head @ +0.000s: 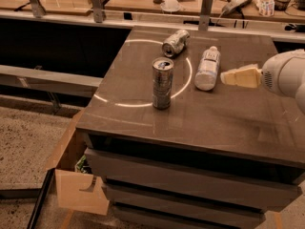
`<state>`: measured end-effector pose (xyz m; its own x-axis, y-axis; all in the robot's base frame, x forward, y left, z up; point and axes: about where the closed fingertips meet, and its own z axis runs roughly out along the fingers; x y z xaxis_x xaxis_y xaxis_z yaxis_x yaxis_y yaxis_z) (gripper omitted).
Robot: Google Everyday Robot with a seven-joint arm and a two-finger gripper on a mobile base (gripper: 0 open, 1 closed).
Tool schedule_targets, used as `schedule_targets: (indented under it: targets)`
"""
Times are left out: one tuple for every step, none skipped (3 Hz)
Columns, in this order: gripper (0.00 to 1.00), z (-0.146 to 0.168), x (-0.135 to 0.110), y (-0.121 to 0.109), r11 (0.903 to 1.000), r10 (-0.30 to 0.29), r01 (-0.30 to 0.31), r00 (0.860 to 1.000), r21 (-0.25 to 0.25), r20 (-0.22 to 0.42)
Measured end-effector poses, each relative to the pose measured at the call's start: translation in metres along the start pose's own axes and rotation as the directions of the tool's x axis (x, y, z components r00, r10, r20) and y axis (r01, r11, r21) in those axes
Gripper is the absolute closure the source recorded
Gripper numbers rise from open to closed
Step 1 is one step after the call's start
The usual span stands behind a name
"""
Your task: Move blue plastic bottle near 7up can
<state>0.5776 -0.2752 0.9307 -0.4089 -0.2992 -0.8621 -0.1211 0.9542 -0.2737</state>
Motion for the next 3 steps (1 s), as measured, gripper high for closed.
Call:
schedule_targets:
  targets:
    - [0.0,0.018,-0.007,0.015,0.9871,0.158,-0.158,0.987,-0.027,-0.006]
    - [0.0,0.032,-0.019,0.026,0.9646,0.262,-0.262,0.965,-0.031,-0.011]
    - [0.0,0.047,-0.023,0.044,0.9472,0.319,-0.32,0.947,-0.026,-0.025]
